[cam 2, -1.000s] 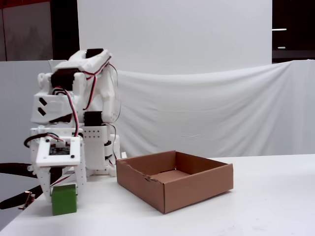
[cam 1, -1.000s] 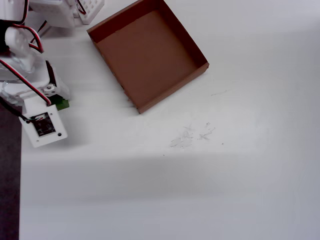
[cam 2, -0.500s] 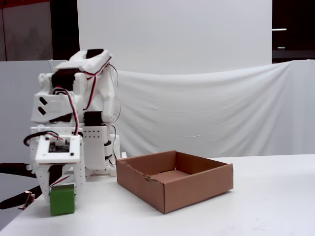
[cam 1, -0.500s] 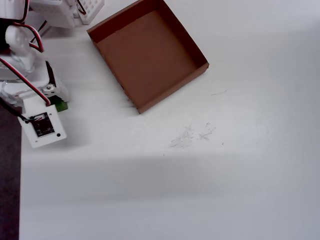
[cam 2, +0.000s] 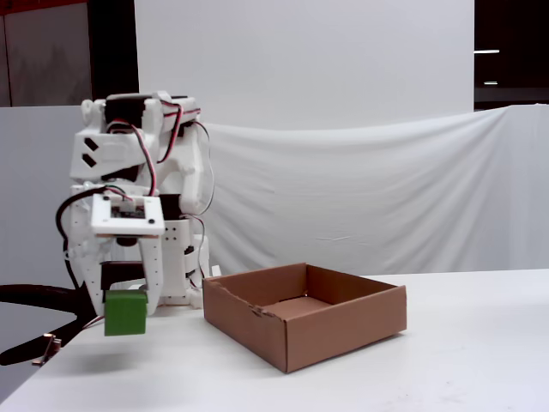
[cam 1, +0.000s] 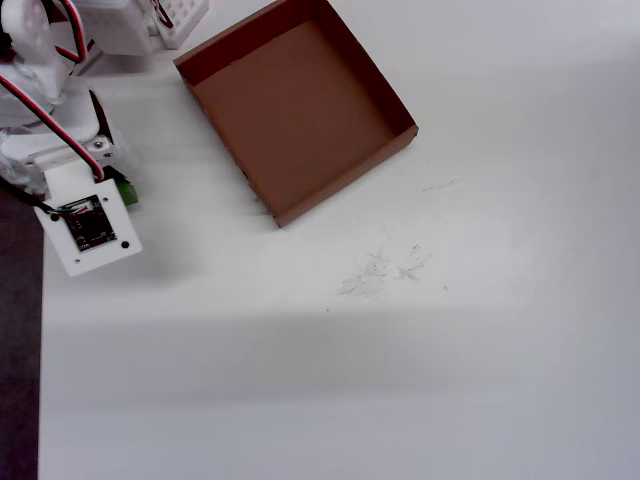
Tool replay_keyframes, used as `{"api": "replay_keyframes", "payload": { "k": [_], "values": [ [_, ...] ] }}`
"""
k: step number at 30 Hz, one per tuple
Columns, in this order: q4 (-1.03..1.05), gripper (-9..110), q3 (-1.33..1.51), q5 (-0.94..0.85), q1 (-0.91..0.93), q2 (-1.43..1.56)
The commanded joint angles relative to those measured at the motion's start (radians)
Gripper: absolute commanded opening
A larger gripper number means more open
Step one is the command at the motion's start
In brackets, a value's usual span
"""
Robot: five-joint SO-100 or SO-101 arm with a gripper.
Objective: Grasp a green cube and put it in a box.
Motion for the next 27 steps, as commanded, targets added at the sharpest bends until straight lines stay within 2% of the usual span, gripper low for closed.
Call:
{"api": "replay_keyframes", "payload": {
  "k": [1, 13, 27],
  "values": [
    [0.049, 13, -0.071, -0.009, -0.051, 0.078],
    [0.291, 13, -0.183, -0.017, -0.256, 0.207],
    [0.311, 13, -0.187, -0.005, -0.538, 0.212]
  ]
}}
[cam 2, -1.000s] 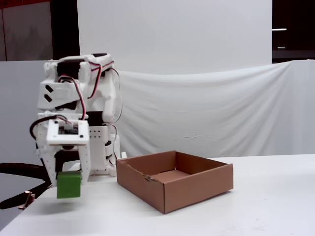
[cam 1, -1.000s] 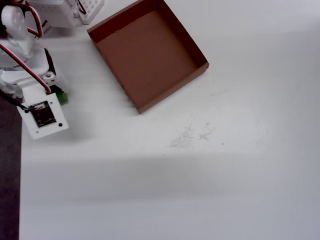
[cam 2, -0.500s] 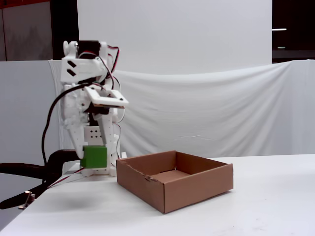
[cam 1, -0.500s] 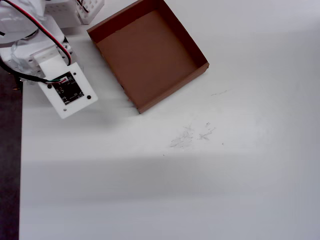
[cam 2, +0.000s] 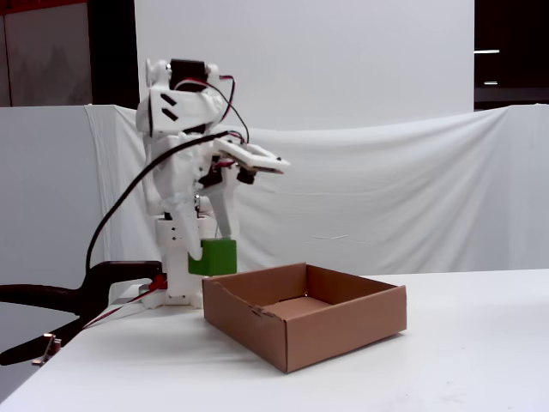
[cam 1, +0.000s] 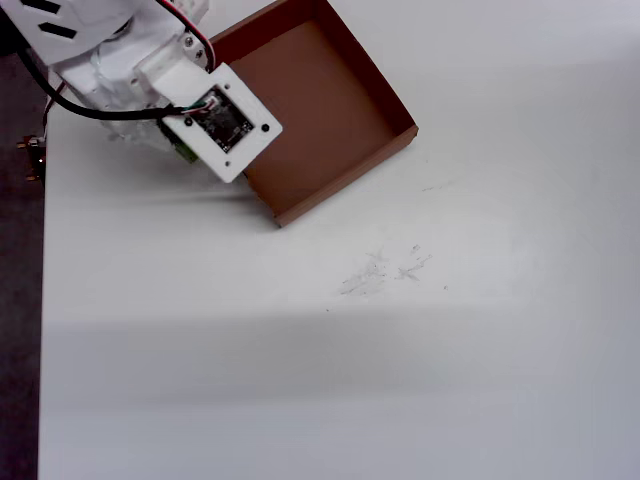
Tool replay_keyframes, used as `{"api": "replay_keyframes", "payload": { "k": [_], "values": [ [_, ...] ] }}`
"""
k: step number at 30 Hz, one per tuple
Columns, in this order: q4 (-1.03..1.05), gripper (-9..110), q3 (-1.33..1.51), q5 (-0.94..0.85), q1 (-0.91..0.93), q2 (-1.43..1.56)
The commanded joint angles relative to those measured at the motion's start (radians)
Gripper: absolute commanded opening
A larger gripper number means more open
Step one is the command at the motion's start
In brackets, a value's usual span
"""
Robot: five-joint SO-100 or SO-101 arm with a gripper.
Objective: Grasp a green cube and put it in a box.
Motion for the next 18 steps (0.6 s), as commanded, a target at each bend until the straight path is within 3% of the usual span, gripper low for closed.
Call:
{"api": "replay_keyframes", "payload": {
  "k": [1, 5, 18],
  "values": [
    [-0.002, 13, -0.049, -0.002, -0.069, 0.018],
    [-0.087, 12, 0.046, 0.049, -0.227, 0.003],
    [-0.213, 12, 0.176, 0.101, -0.377, -0.094]
  ]
}}
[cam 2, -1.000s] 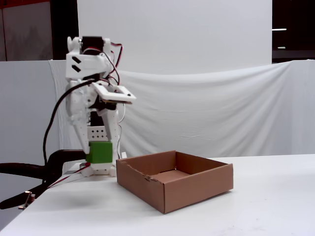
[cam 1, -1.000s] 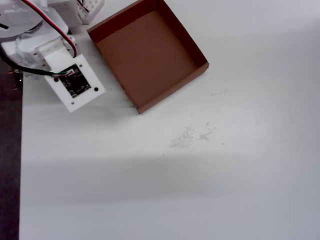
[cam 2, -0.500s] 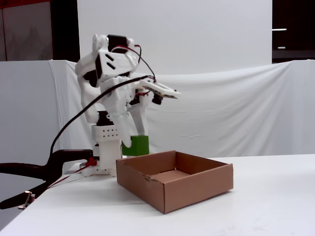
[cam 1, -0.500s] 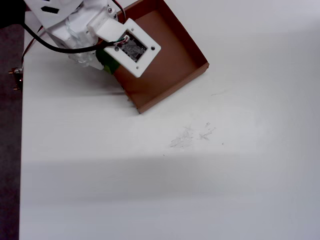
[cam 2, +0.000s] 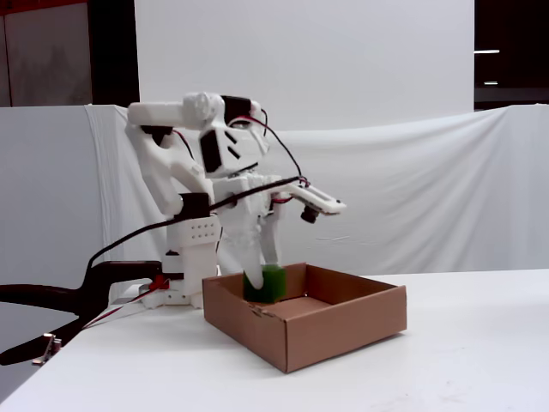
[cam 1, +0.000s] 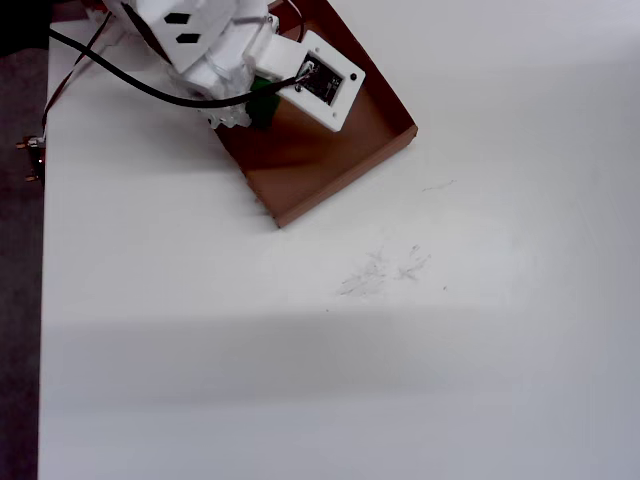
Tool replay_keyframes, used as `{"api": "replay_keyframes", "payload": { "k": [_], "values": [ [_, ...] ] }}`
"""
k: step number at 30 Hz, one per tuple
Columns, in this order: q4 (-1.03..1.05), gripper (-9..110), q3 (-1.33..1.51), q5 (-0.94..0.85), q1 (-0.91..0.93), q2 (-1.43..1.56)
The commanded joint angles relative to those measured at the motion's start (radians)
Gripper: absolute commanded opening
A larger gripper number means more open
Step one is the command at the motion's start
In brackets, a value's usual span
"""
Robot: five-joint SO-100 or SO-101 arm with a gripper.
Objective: Grasp a green cube and put it in a box.
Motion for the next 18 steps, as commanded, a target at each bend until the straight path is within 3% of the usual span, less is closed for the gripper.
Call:
{"api": "replay_keyframes", "payload": {
  "k": [1, 18],
  "values": [
    [-0.028, 12, 0.006, 0.005, -0.017, -0.005],
    [-0.123, 12, 0.080, 0.061, -0.109, -0.064]
  ]
}}
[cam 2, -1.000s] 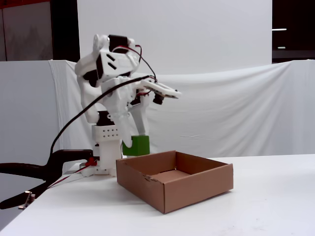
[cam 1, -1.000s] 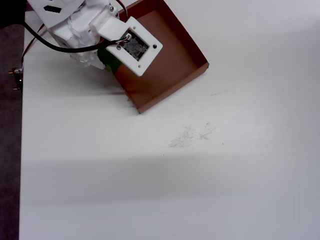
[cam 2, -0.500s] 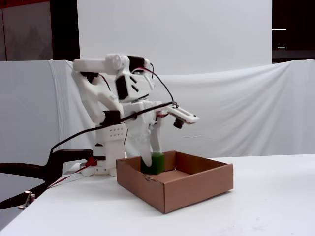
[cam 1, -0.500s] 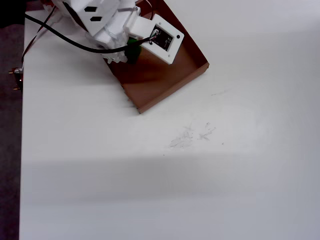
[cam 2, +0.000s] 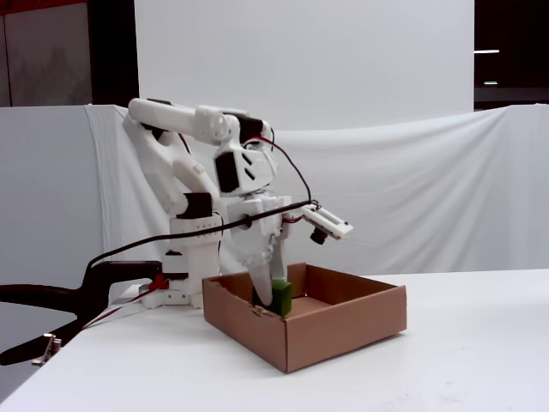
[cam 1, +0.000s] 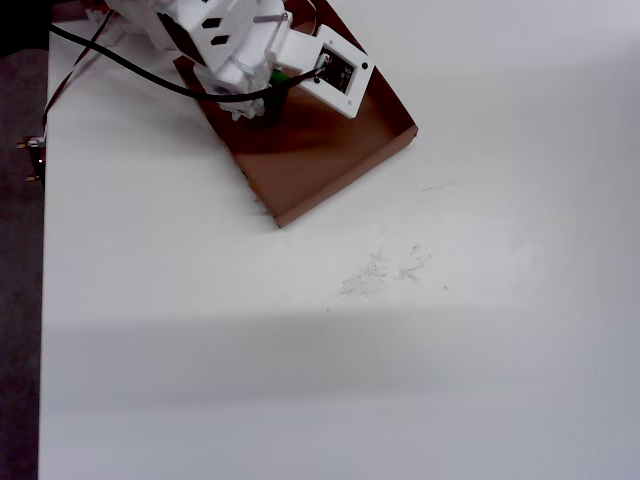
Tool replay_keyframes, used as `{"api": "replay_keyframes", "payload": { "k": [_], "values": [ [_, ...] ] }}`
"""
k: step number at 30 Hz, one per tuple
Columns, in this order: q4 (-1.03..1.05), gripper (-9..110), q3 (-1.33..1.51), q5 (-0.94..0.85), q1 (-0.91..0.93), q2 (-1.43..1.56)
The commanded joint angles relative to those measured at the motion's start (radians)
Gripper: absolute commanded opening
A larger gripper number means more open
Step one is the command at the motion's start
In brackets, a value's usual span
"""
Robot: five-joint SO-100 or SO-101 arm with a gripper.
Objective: Grasp a green cube and put it in a box.
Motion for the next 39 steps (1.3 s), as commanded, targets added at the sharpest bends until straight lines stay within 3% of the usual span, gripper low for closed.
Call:
{"api": "replay_keyframes", "payload": {
  "k": [1, 14, 24, 39],
  "values": [
    [-0.028, 12, -0.009, 0.005, -0.003, -0.008],
    [-0.092, 13, 0.054, 0.006, -0.003, -0.012],
    [-0.120, 22, 0.049, 0.006, 0.037, 0.012],
    [-0.077, 23, -0.066, 0.048, 0.396, 0.227]
  ]
}}
